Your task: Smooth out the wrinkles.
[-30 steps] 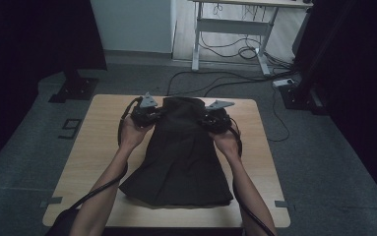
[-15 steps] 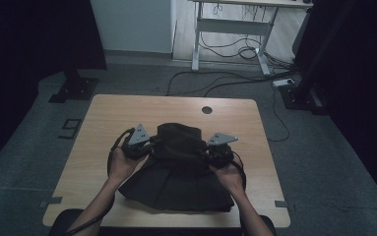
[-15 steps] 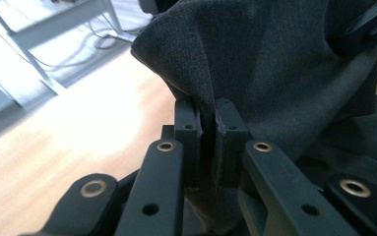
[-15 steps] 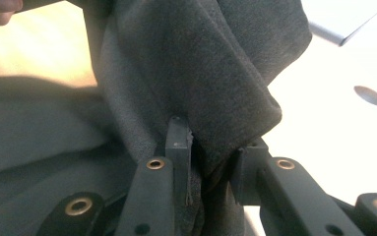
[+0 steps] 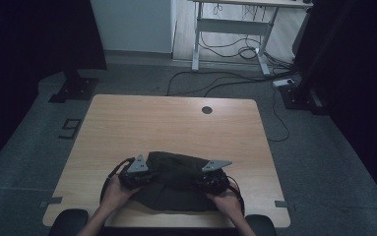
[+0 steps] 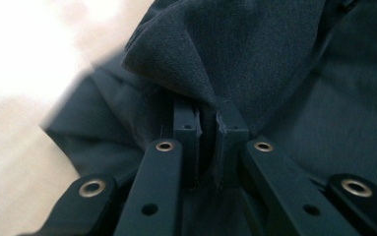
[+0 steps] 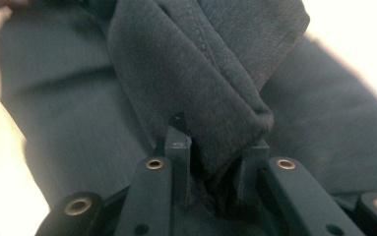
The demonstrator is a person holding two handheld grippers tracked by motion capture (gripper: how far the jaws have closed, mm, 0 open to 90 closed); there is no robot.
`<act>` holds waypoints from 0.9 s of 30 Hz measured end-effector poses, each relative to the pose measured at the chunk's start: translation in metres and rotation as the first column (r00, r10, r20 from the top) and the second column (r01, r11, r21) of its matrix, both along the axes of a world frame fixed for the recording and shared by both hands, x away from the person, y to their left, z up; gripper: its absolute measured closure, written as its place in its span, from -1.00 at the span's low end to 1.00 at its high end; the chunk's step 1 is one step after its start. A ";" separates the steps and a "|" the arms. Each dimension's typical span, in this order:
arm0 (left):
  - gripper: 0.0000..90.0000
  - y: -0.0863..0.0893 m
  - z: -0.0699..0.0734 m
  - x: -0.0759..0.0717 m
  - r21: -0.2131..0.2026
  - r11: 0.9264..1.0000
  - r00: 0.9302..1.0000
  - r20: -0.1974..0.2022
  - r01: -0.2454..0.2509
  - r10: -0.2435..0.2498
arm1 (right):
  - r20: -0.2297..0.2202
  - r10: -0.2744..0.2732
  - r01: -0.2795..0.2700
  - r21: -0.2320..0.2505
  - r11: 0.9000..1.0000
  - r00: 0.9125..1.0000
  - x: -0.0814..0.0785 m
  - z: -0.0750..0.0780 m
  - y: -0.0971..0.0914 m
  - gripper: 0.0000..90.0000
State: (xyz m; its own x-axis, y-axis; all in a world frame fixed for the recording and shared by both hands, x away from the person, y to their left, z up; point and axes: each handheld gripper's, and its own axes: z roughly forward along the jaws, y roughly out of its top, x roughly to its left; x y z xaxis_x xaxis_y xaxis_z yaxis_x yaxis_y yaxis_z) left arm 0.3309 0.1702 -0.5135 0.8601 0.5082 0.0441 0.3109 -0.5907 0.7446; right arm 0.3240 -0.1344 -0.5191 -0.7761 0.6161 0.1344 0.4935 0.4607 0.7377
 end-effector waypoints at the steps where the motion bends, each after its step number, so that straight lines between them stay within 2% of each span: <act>1: 0.81 -0.001 -0.003 0.000 0.013 1.000 1.000 0.003 0.003 -0.003 | -0.006 0.000 0.000 -0.009 1.000 1.000 0.000 -0.004 0.001 0.62; 2: 0.81 -0.002 -0.004 0.001 0.022 1.000 1.000 0.008 0.003 -0.004 | -0.009 0.002 -0.002 -0.020 1.000 1.000 0.002 -0.008 0.002 0.62; 4: 0.80 -0.004 -0.005 0.007 0.015 1.000 1.000 0.009 -0.007 0.007 | 0.002 -0.005 0.005 -0.032 0.999 1.000 0.007 -0.008 0.002 0.62; 7: 0.80 -0.007 -0.007 0.024 0.018 0.999 0.999 0.019 -0.031 0.031 | 0.026 -0.031 0.032 -0.053 0.998 0.999 0.023 -0.009 0.003 0.62; 11: 0.79 -0.009 -0.012 0.050 -0.013 0.997 0.997 0.005 -0.073 0.073 | 0.025 -0.076 0.077 -0.037 0.996 0.997 0.051 -0.011 0.002 0.62; 13: 0.79 -0.007 -0.014 0.056 -0.037 0.996 0.996 -0.007 -0.084 0.084 | 0.020 -0.091 0.092 -0.021 0.996 0.996 0.061 -0.012 0.001 0.61; 17: 0.70 -0.003 -0.018 0.053 -0.072 0.993 0.996 -0.021 -0.090 0.088 | 0.006 -0.089 0.089 0.012 0.996 0.996 0.063 -0.013 -0.003 0.53; 20: 0.46 0.005 -0.019 0.048 -0.117 0.989 0.996 -0.043 -0.088 0.083 | 0.014 -0.070 0.069 0.015 0.997 0.997 0.058 -0.010 -0.004 0.27; 23: 0.25 0.012 -0.014 0.041 -0.069 0.993 0.995 -0.031 -0.092 0.090 | 0.032 -0.053 0.053 0.001 0.999 0.998 0.051 -0.005 -0.009 0.05; 25: 0.10 0.019 -0.012 0.036 -0.049 0.993 0.994 -0.044 -0.107 0.105 | 0.041 -0.049 0.049 0.001 0.999 0.998 0.046 -0.003 -0.014 -0.05; 27: 0.05 0.029 -0.011 0.032 -0.055 0.990 0.990 -0.059 -0.128 0.124 | 0.049 -0.053 0.054 -0.013 0.998 0.997 0.040 -0.001 -0.020 -0.14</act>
State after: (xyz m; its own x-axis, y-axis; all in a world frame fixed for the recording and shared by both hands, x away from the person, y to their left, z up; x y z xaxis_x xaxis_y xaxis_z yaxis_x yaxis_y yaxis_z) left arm 0.3631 0.1997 -0.5244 0.7892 0.6131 -0.0351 0.4220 -0.5000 0.7563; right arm 0.3636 -0.1545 -0.5200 -0.7474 0.6585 0.0881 0.4816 0.4457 0.7546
